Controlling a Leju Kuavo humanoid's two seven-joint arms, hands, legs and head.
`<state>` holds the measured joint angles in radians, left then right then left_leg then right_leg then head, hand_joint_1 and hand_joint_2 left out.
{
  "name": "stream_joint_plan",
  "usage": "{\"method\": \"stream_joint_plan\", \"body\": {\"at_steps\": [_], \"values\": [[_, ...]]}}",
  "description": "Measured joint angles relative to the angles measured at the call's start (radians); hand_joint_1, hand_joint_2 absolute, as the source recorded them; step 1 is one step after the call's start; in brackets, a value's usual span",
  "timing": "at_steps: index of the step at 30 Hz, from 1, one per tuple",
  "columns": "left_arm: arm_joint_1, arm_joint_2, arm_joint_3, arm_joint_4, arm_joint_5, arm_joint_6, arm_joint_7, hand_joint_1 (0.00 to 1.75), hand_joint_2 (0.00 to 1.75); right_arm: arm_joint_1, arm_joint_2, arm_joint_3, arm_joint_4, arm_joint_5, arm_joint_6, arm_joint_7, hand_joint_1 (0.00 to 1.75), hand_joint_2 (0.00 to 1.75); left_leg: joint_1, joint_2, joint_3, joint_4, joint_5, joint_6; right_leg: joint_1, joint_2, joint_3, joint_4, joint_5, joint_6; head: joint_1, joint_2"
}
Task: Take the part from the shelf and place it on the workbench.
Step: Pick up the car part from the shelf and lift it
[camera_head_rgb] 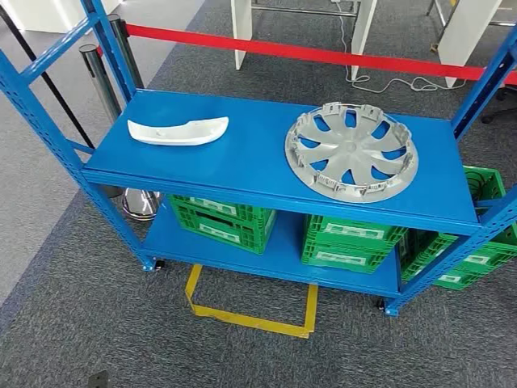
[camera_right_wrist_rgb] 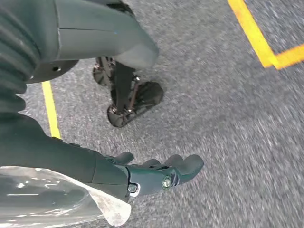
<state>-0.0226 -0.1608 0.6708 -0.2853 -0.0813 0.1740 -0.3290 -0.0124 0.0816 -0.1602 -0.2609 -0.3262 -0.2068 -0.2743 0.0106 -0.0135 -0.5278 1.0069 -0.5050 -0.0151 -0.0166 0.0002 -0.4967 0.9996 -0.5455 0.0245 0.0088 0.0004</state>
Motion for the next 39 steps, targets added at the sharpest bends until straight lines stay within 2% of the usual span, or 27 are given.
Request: {"method": "stream_joint_plan", "body": {"at_steps": [2, 6, 13, 15, 17, 19, 24, 29, 33, 39], "values": [[-0.006, -0.005, 0.022, 0.004, -0.004, 0.011, -0.012, 0.00, 0.00, -0.004, 0.003, -0.008, 0.005, -0.008, -0.013, -0.010, 0.00, 0.00, 0.000, 0.000, 0.000, 0.000, 0.000, 0.000, 0.000, 0.000, 0.001, 0.000, 0.000, 0.000, 0.000, 0.000], [-0.021, -0.017, 0.083, 0.019, -0.033, 0.074, -0.058, 0.00, 1.75, -0.018, 0.013, -0.034, 0.021, -0.020, -0.089, -0.054, 0.00, 1.75, 0.000, 0.000, 0.000, 0.000, 0.000, 0.000, 0.000, 0.000, 0.002, 0.000, 0.000, 0.000, 0.000, 0.000], [-0.033, -0.025, 0.117, 0.027, -0.069, 0.198, -0.181, 0.00, 1.75, -0.029, 0.018, -0.087, 0.025, -0.022, -0.205, -0.184, 0.00, 1.75, 0.000, 0.000, 0.000, 0.000, 0.000, 0.000, 0.000, 0.000, 0.002, 0.000, 0.000, 0.000, 0.000, 0.000], [-0.034, -0.026, 0.121, 0.028, -0.074, 0.174, -0.208, 0.00, 1.75, -0.030, 0.018, -0.113, 0.021, -0.045, -0.183, -0.272, 0.00, 1.75, 0.000, 0.000, 0.000, 0.000, 0.000, 0.000, 0.000, 0.000, 0.002, 0.000, 0.000, 0.000, 0.000, 0.000], [-0.033, -0.025, 0.123, 0.028, -0.074, 0.109, -0.222, 0.00, 1.75, -0.030, 0.018, -0.151, 0.006, -0.064, -0.134, -0.358, 0.00, 1.75, 0.000, 0.000, 0.000, 0.000, 0.000, 0.000, 0.000, 0.000, 0.002, 0.000, 0.000, 0.000, 0.000, 0.000], [-0.032, -0.025, 0.125, 0.029, -0.076, 0.049, -0.228, 0.00, 1.75, -0.026, 0.017, -0.196, -0.034, -0.052, -0.088, -0.392, 0.00, 1.75, -0.001, 0.000, 0.000, 0.000, 0.000, 0.000, -0.001, 0.000, 0.002, 0.000, 0.000, 0.000, 0.000, 0.000], [-0.028, -0.027, 0.128, 0.029, -0.096, 0.013, -0.231, 0.00, 1.75, 0.010, 0.046, -0.356, -0.272, 0.132, 0.043, -0.395, 0.00, 1.75, -0.001, 0.000, 0.000, 0.001, 0.000, 0.000, -0.002, 0.000, 0.002, 0.000, 0.001, 0.001, 0.000, 0.000], [-0.028, -0.033, 0.129, 0.029, -0.123, -0.013, -0.240, 0.00, 1.75, 0.050, 0.132, -0.500, -0.645, 0.284, 0.117, -0.390, 0.00, 1.75, -0.001, 0.000, -0.001, 0.001, 0.001, 0.001, -0.002, -0.002, 0.002, 0.000, 0.001, 0.001, 0.000, 0.000], [-0.027, -0.034, 0.129, 0.029, -0.136, -0.036, -0.251, 0.00, 0.00, 0.103, 0.193, -0.526, -0.923, 0.289, 0.106, -0.378, 0.00, 1.75, -0.001, 0.000, -0.001, 0.001, 0.001, 0.001, -0.002, -0.002, 0.002, 0.000, 0.001, 0.001, 0.000, 0.000], [-0.026, -0.035, 0.130, 0.029, -0.148, -0.083, -0.296, 0.00, 0.00, 0.209, 0.237, -0.435, -1.225, 0.302, 0.024, -0.387, 0.00, 1.75, -0.002, 0.000, -0.001, 0.001, 0.001, 0.001, -0.002, 0.000, 0.001, 0.000, 0.001, 0.001, 0.000, 0.000]]}}
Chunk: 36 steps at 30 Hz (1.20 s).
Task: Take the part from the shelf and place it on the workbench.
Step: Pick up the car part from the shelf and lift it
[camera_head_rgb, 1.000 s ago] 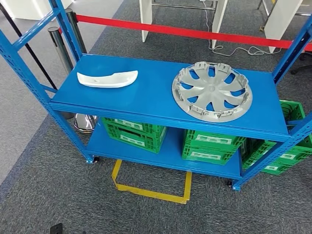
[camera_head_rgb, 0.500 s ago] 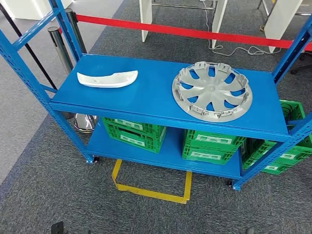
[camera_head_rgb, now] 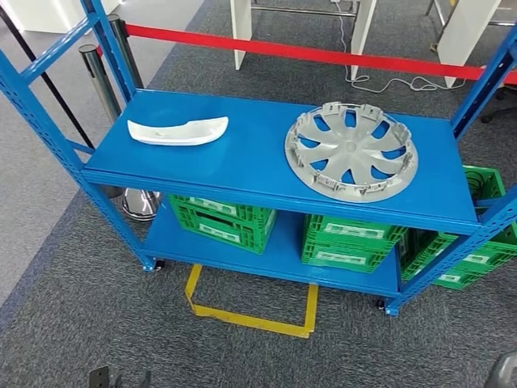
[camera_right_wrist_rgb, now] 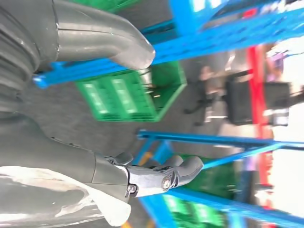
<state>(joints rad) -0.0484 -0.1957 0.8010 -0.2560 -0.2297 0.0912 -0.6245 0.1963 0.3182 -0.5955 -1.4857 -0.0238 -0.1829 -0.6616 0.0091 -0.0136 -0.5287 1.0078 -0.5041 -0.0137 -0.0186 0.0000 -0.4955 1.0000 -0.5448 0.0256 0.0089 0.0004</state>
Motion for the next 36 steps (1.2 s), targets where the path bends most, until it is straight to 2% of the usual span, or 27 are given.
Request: {"method": "stream_joint_plan", "body": {"at_steps": [5, 9, 11, 12, 14, 16, 21, 27, 30, 36], "values": [[0.001, 0.001, 0.000, 0.000, -0.032, 0.012, -0.002, 0.00, 0.00, 0.067, 0.014, 0.107, -0.186, 0.069, -0.035, -0.007, 0.00, 1.75, 0.000, 0.000, 0.000, 0.000, 0.000, 0.000, 0.000, -0.001, 0.000, 0.000, 0.000, 0.000, 0.000, 0.000], [0.002, 0.002, 0.000, 0.000, -0.039, 0.023, 0.007, 0.00, 0.00, 0.105, 0.020, 0.170, -0.289, 0.094, -0.035, -0.004, 0.00, 0.00, 0.000, 0.000, 0.000, 0.000, 0.000, 0.000, 0.000, -0.001, 0.000, 0.000, 0.000, 0.000, 0.000, 0.000], [0.002, 0.001, 0.007, 0.000, -0.024, 0.024, 0.015, 0.00, 0.00, 0.119, 0.021, 0.198, -0.325, 0.091, 0.004, 0.057, 0.00, 0.00, 0.000, 0.000, 0.000, 0.000, 0.000, 0.000, 0.000, 0.000, 0.000, 0.000, 0.000, 0.000, 0.000, 0.000], [0.001, 0.000, 0.016, 0.000, -0.005, 0.019, 0.019, 0.00, 0.00, 0.125, 0.021, 0.211, -0.335, 0.089, 0.034, 0.124, 0.00, 0.00, 0.000, 0.000, 0.000, 0.000, 0.000, 0.000, 0.000, 0.000, 0.000, 0.000, 0.000, 0.000, 0.000, 0.000], [0.000, -0.004, 0.044, 0.000, 0.041, -0.002, 0.019, 0.00, 0.00, 0.137, 0.021, 0.235, -0.343, 0.094, 0.077, 0.265, 0.00, 0.87, 0.000, 0.000, 0.000, 0.000, 0.000, 0.000, 0.000, 0.000, 0.000, 0.000, 0.000, 0.000, 0.000, 0.000], [-0.001, -0.007, 0.075, -0.002, 0.061, -0.019, 0.013, 0.00, 0.00, 0.145, 0.021, 0.260, -0.348, 0.112, 0.062, 0.307, 0.00, 1.75, 0.000, 0.000, 0.000, 0.000, 0.000, 0.000, 0.000, -0.001, 0.000, 0.000, 0.000, 0.000, 0.000, 0.000], [-0.001, -0.009, 0.105, -0.003, 0.033, -0.029, 0.002, 0.00, 0.00, 0.160, 0.021, 0.323, -0.434, 0.247, -0.148, 0.124, 0.00, 1.75, 0.000, 0.000, 0.000, 0.000, 0.000, 0.000, 0.000, 0.000, 0.000, 0.000, 0.000, 0.000, 0.000, 0.000], [-0.002, -0.015, 0.111, -0.003, -0.011, -0.060, -0.003, 0.00, 0.00, 0.173, 0.021, 0.395, -0.516, 0.329, -0.277, 0.022, 0.00, 1.75, 0.000, 0.000, 0.000, 0.000, 0.000, 0.000, 0.000, -0.001, -0.002, 0.000, 0.000, 0.000, 0.000, 0.000], [-0.001, -0.015, 0.110, -0.003, -0.037, -0.055, -0.005, 0.00, 0.00, 0.182, 0.019, 0.418, -0.539, 0.336, -0.314, 0.002, 0.00, 1.75, 0.000, 0.000, 0.000, 0.000, 0.000, 0.000, 0.000, -0.001, -0.001, 0.000, 0.000, 0.000, 0.000, 0.000], [-0.001, -0.015, 0.106, -0.003, -0.067, -0.032, -0.003, 0.00, 0.00, 0.194, 0.008, 0.442, -0.565, 0.343, -0.329, -0.004, 0.00, 1.75, 0.000, 0.000, 0.000, 0.000, 0.000, 0.000, 0.000, 0.000, 0.000, 0.000, 0.000, 0.000, 0.000, 0.000]]}}
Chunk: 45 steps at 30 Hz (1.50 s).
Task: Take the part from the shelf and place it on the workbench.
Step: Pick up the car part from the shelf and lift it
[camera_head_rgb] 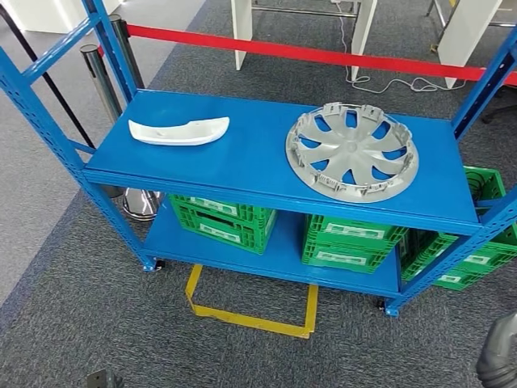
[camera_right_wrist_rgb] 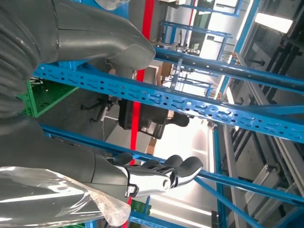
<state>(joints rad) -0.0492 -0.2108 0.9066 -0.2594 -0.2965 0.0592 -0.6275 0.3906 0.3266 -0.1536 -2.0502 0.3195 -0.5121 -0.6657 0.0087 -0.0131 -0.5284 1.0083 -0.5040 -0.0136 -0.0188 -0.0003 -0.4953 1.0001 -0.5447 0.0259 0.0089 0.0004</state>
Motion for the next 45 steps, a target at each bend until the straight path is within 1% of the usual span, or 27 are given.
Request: {"method": "stream_joint_plan", "body": {"at_steps": [5, 12, 15, 17, 19, 20, 21, 23, 24, 25, 26, 27, 28, 29, 30, 31, 33, 35, 36, 38, 39, 40, 41, 42, 43, 44, 45], "values": [[-0.001, 0.002, -0.009, 0.000, -0.041, 0.030, 0.019, 0.00, 0.00, -0.001, -0.030, 0.039, -0.008, 0.022, -0.025, 0.000, 0.00, 1.75, 0.000, 0.000, 0.000, 0.000, 0.000, 0.000, 0.000, 0.000, 0.000, 0.000, 0.000, 0.000, 0.000, 0.000], [-0.001, 0.002, -0.017, 0.000, -0.055, 0.036, 0.025, 0.00, 0.00, 0.000, -0.058, 0.069, -0.018, 0.016, -0.033, 0.003, 0.00, 1.75, 0.000, 0.000, 0.000, 0.000, 0.000, 0.000, 0.000, 0.000, 0.000, 0.000, 0.000, 0.000, 0.000, 0.000], [-0.002, 0.002, -0.018, 0.000, -0.060, 0.037, 0.030, 0.00, 0.00, 0.001, -0.064, 0.074, -0.018, 0.002, -0.032, 0.004, 0.00, 1.75, -0.003, 0.000, -0.002, 0.008, -0.003, 0.008, -0.005, 0.000, 0.000, -0.003, 0.003, 0.006, -0.001, 0.000], [-0.002, 0.003, -0.019, 0.000, -0.064, 0.037, 0.035, 0.00, 0.00, 0.001, -0.065, 0.075, -0.018, -0.020, -0.029, 0.009, 0.00, 0.87, -0.005, 0.000, -0.003, 0.006, -0.002, 0.016, -0.007, -0.001, 0.001, -0.008, 0.006, 0.013, -0.001, 0.000], [-0.002, 0.002, -0.019, 0.000, -0.066, 0.038, 0.037, 0.00, 0.00, 0.000, -0.066, 0.075, -0.020, -0.047, -0.017, 0.027, 0.00, 0.00, 0.000, 0.001, 0.006, -0.018, 0.010, 0.026, -0.006, -0.002, -0.001, -0.003, 0.001, 0.018, 0.000, 0.000], [-0.003, 0.002, -0.019, 0.000, -0.066, 0.038, 0.039, 0.00, 0.00, 0.000, -0.066, 0.074, -0.020, -0.058, -0.007, 0.050, 0.00, 0.00, 0.003, 0.003, 0.011, -0.031, 0.016, 0.032, -0.004, -0.001, -0.013, 0.018, -0.013, 0.020, 0.002, 0.000], [-0.004, 0.002, -0.018, 0.000, -0.065, 0.039, 0.042, 0.00, 0.00, -0.001, -0.066, 0.071, -0.019, -0.068, 0.005, 0.088, 0.00, 0.00, 0.005, 0.004, 0.015, -0.041, 0.022, 0.036, -0.004, -0.001, -0.035, 0.061, -0.037, 0.022, 0.004, 0.000], [-0.003, 0.001, -0.015, 0.000, -0.060, 0.041, 0.050, 0.00, 0.00, -0.003, -0.066, 0.057, -0.001, -0.095, 0.034, 0.215, 0.00, 0.00, 0.004, 0.007, 0.014, -0.044, 0.023, 0.039, -0.003, 0.000, -0.104, 0.188, -0.092, 0.027, 0.006, 0.000], [-0.002, 0.001, -0.011, 0.000, -0.057, 0.042, 0.053, 0.00, 0.00, -0.003, -0.066, 0.045, 0.016, -0.112, 0.051, 0.288, 0.00, 0.00, 0.005, 0.007, 0.013, -0.044, 0.023, 0.038, -0.004, 0.000, -0.133, 0.239, -0.105, 0.030, 0.006, 0.000], [0.000, 0.000, -0.008, 0.000, -0.055, 0.043, 0.056, 0.00, 0.00, -0.003, -0.066, 0.031, 0.037, -0.128, 0.065, 0.346, 0.00, 0.00, 0.005, 0.007, 0.013, -0.043, 0.022, 0.037, -0.007, 0.000, -0.148, 0.259, -0.098, 0.034, 0.007, 0.000], [0.001, -0.001, -0.005, 0.000, -0.054, 0.043, 0.057, 0.00, 0.00, -0.003, -0.066, 0.017, 0.056, -0.140, 0.075, 0.380, 0.00, 0.00, 0.007, 0.006, 0.014, -0.042, 0.020, 0.034, -0.010, -0.001, -0.143, 0.237, -0.071, 0.037, 0.008, 0.000], [0.003, -0.002, -0.002, 0.000, -0.053, 0.043, 0.058, 0.00, 0.00, -0.003, -0.066, 0.005, 0.072, -0.148, 0.082, 0.399, 0.00, 0.00, 0.009, 0.004, 0.014, -0.037, 0.017, 0.029, -0.015, -0.001, -0.121, 0.181, -0.030, 0.041, 0.008, 0.000], [0.004, -0.002, 0.000, 0.000, -0.053, 0.044, 0.058, 0.00, 0.00, -0.004, -0.065, -0.005, 0.085, -0.151, 0.086, 0.403, 0.00, 0.00, 0.011, 0.003, 0.014, -0.031, 0.012, 0.021, -0.018, 0.000, -0.094, 0.118, 0.001, 0.046, 0.009, 0.000], [0.004, -0.002, 0.002, 0.000, -0.053, 0.045, 0.058, 0.00, 0.00, -0.006, -0.065, -0.011, 0.094, -0.152, 0.088, 0.404, 0.00, 0.00, 0.011, 0.002, 0.011, -0.021, 0.005, 0.012, -0.019, 0.002, -0.069, 0.063, 0.021, 0.046, 0.011, 0.000], [0.004, -0.001, 0.004, 0.000, -0.053, 0.045, 0.058, 0.00, 0.00, -0.007, -0.065, -0.017, 0.103, -0.153, 0.090, 0.405, 0.00, 0.00, 0.009, 0.001, 0.007, -0.012, 0.001, 0.004, -0.020, 0.004, -0.055, 0.033, 0.027, 0.042, 0.012, 0.000], [0.004, 0.000, 0.006, 0.000, -0.053, 0.046, 0.058, 0.00, 0.00, -0.007, -0.065, -0.021, 0.112, -0.154, 0.092, 0.406, 0.00, 0.00, 0.007, 0.001, 0.002, -0.006, -0.002, -0.003, -0.018, 0.005, -0.051, 0.026, 0.021, 0.033, 0.011, 0.000], [0.004, 0.000, 0.009, 0.000, -0.053, 0.047, 0.058, 0.00, 0.00, -0.005, -0.065, -0.028, 0.124, -0.154, 0.094, 0.408, 0.00, 0.00, 0.008, 0.001, -0.002, 0.000, -0.004, -0.012, -0.016, 0.006, -0.055, 0.031, 0.019, 0.012, 0.008, 0.000], [0.004, 0.000, 0.010, 0.000, -0.053, 0.047, 0.058, 0.00, 0.00, -0.006, -0.065, -0.035, 0.133, -0.154, 0.094, 0.407, 0.00, 0.00, 0.010, 0.004, -0.014, 0.030, -0.025, -0.017, -0.014, 0.004, -0.053, 0.031, 0.020, -0.001, 0.007, 0.000], [0.004, 0.000, 0.010, 0.000, -0.053, 0.047, 0.058, 0.00, 0.00, -0.007, -0.065, -0.037, 0.136, -0.154, 0.094, 0.407, 0.00, 0.00, 0.011, 0.005, -0.032, 0.072, -0.049, -0.019, -0.014, 0.002, -0.052, 0.031, 0.020, -0.007, 0.006, 0.000], [0.003, 0.000, 0.011, 0.000, -0.053, 0.047, 0.058, 0.00, 0.00, -0.007, -0.065, -0.040, 0.140, -0.155, 0.094, 0.407, 0.00, 0.00, 0.010, 0.006, -0.094, 0.202, -0.107, -0.018, -0.009, -0.001, -0.051, 0.031, 0.018, -0.014, 0.005, 0.000], [0.004, 0.000, 0.011, 0.000, -0.054, 0.047, 0.058, 0.00, 0.00, -0.007, -0.065, -0.041, 0.143, -0.158, 0.095, 0.405, 0.00, 0.00, 0.009, 0.006, -0.124, 0.262, -0.126, -0.016, -0.006, -0.002, -0.050, 0.031, 0.017, -0.017, 0.004, 0.000], [0.005, -0.001, 0.011, 0.000, -0.055, 0.048, 0.058, 0.00, 0.00, -0.007, -0.064, -0.043, 0.145, -0.160, 0.095, 0.402, 0.00, 0.00, 0.008, 0.006, -0.143, 0.295, -0.129, -0.013, -0.003, -0.003, -0.049, 0.031, 0.016, -0.018, 0.005, 0.000], [0.005, -0.001, 0.011, 0.000, -0.057, 0.050, 0.058, 0.00, 0.00, -0.008, -0.062, -0.045, 0.146, -0.163, 0.093, 0.396, 0.00, 0.00, 0.006, 0.006, -0.148, 0.297, -0.115, -0.007, 0.000, -0.003, -0.047, 0.031, 0.014, -0.020, 0.005, 0.000], [0.006, -0.001, 0.011, 0.000, -0.063, 0.054, 0.058, 0.00, 0.00, -0.009, -0.058, -0.049, 0.147, -0.164, 0.087, 0.387, 0.00, 0.00, 0.003, 0.006, -0.135, 0.261, -0.083, 0.000, 0.003, -0.002, -0.045, 0.031, 0.013, -0.022, 0.005, 0.000], [0.005, -0.001, 0.011, 0.000, -0.069, 0.059, 0.059, 0.00, 0.00, -0.012, -0.050, -0.053, 0.145, -0.162, 0.075, 0.375, 0.00, 0.00, -0.002, 0.006, -0.110, 0.197, -0.042, 0.011, 0.004, -0.002, -0.043, 0.030, 0.012, -0.023, 0.005, 0.000], [0.005, -0.001, 0.011, 0.000, -0.077, 0.064, 0.060, 0.00, 0.00, -0.017, -0.041, -0.057, 0.142, -0.158, 0.058, 0.356, 0.00, 0.00, -0.008, 0.007, -0.084, 0.134, -0.011, 0.022, 0.007, -0.002, -0.041, 0.030, 0.011, -0.022, 0.005, 0.000], [0.004, -0.001, 0.011, 0.000, -0.084, 0.069, 0.061, 0.00, 0.00, -0.021, -0.032, -0.061, 0.138, -0.152, 0.042, 0.333, 0.00, 0.00, -0.013, 0.008, -0.062, 0.079, 0.010, 0.031, 0.009, -0.001, -0.042, 0.031, 0.010, -0.021, 0.005, 0.000]]}}
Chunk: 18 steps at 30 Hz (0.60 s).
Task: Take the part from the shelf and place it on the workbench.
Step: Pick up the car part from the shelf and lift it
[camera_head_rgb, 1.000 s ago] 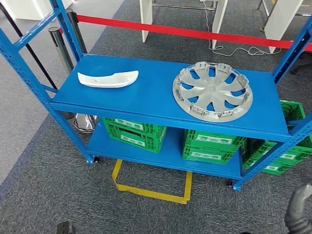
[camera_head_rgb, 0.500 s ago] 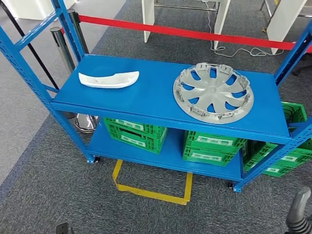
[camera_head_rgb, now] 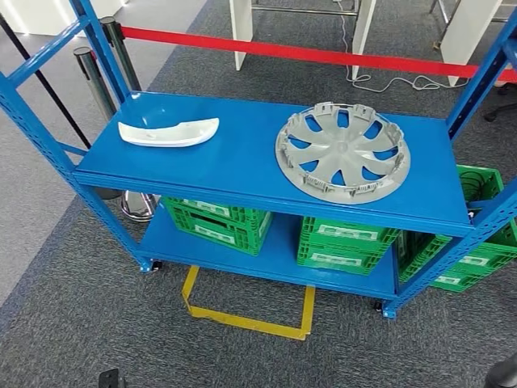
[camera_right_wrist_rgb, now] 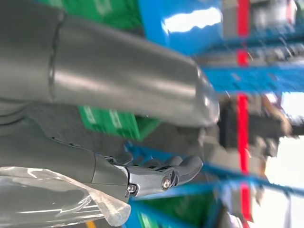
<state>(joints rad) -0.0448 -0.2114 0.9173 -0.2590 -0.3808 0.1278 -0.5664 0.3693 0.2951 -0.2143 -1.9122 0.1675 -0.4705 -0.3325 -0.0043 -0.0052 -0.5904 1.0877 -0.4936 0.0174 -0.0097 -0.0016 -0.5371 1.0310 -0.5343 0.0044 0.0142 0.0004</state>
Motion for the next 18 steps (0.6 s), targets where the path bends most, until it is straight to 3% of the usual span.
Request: {"method": "stream_joint_plan", "body": {"at_steps": [1, 4, 5, 7, 10, 11, 12, 14, 16, 18], "values": [[-0.001, 0.000, 0.000, 0.000, -0.006, 0.003, 0.001, 0.00, 0.00, -0.003, 0.007, -0.001, -0.006, 0.009, -0.014, -0.027, 0.00, 0.44, -0.004, 0.001, 0.013, -0.035, 0.007, 0.005, 0.001, 0.000, -0.002, 0.000, 0.000, 0.002, 0.000, 0.000], [-0.002, -0.001, 0.000, 0.000, -0.021, 0.006, 0.000, 0.00, 0.00, -0.006, 0.010, 0.017, -0.041, 0.085, -0.033, -0.120, 0.00, 1.75, -0.006, 0.001, 0.018, -0.059, 0.003, 0.007, -0.002, -0.002, -0.006, -0.006, 0.003, 0.015, -0.001, 0.000], [-0.002, -0.001, 0.000, 0.000, -0.024, 0.006, -0.001, 0.00, 0.00, -0.005, 0.006, 0.027, -0.054, 0.117, -0.034, -0.143, 0.00, 1.75, -0.004, 0.001, 0.021, -0.067, 0.007, 0.009, -0.002, -0.001, -0.008, -0.002, -0.003, 0.020, 0.000, 0.000], [-0.004, -0.002, 0.000, 0.000, -0.028, 0.006, -0.004, 0.00, 0.00, -0.002, -0.005, 0.047, -0.072, 0.165, -0.032, -0.170, 0.00, 1.75, 0.002, 0.002, 0.027, -0.080, 0.014, 0.014, -0.001, 0.000, -0.035, 0.055, -0.043, 0.027, 0.002, 0.000], [-0.004, -0.005, 0.000, 0.000, -0.033, 0.006, -0.008, 0.00, 0.00, 0.010, -0.019, 0.071, -0.084, 0.214, -0.034, -0.192, 0.00, 1.75, 0.000, 0.002, 0.027, -0.081, 0.015, 0.018, -0.002, 0.000, -0.119, 0.227, -0.117, 0.035, 0.004, 0.000], [-0.004, -0.005, 0.001, 0.000, -0.034, 0.005, -0.008, 0.00, 0.00, 0.015, -0.024, 0.078, -0.086, 0.225, -0.035, -0.197, 0.00, 1.75, -0.001, 0.002, 0.027, -0.081, 0.015, 0.018, -0.002, 0.000, -0.135, 0.256, -0.119, 0.036, 0.003, 0.000], [-0.004, -0.006, 0.001, 0.000, -0.034, 0.005, -0.008, 0.00, 0.00, 0.018, -0.027, 0.085, -0.088, 0.233, -0.037, -0.199, 0.00, 1.75, -0.002, 0.002, 0.028, -0.080, 0.015, 0.018, -0.002, 0.000, -0.133, 0.248, -0.101, 0.037, 0.003, 0.000], [-0.005, -0.007, 0.001, 0.000, -0.036, 0.003, -0.008, 0.00, 0.00, 0.021, -0.032, 0.094, -0.093, 0.238, -0.038, -0.201, 0.00, 0.87, -0.002, 0.002, 0.029, -0.077, 0.013, 0.016, -0.002, 0.000, -0.076, 0.127, -0.029, 0.034, 0.004, 0.000], [-0.006, -0.007, 0.001, 0.000, -0.038, 0.001, -0.009, 0.00, 0.00, 0.021, -0.036, 0.102, -0.099, 0.246, -0.039, -0.206, 0.00, 0.00, -0.006, 0.001, 0.027, -0.072, 0.010, 0.010, 0.000, 0.001, -0.019, 0.012, 0.010, 0.026, 0.003, 0.000], [-0.006, -0.007, 0.001, 0.000, -0.040, -0.002, -0.010, 0.00, 0.00, 0.023, -0.041, 0.109, -0.104, 0.255, -0.041, -0.212, 0.00, 0.00, -0.007, 0.001, 0.024, -0.070, 0.011, 0.001, 0.003, 0.003, -0.003, -0.016, 0.012, 0.016, 0.002, 0.000]]}}
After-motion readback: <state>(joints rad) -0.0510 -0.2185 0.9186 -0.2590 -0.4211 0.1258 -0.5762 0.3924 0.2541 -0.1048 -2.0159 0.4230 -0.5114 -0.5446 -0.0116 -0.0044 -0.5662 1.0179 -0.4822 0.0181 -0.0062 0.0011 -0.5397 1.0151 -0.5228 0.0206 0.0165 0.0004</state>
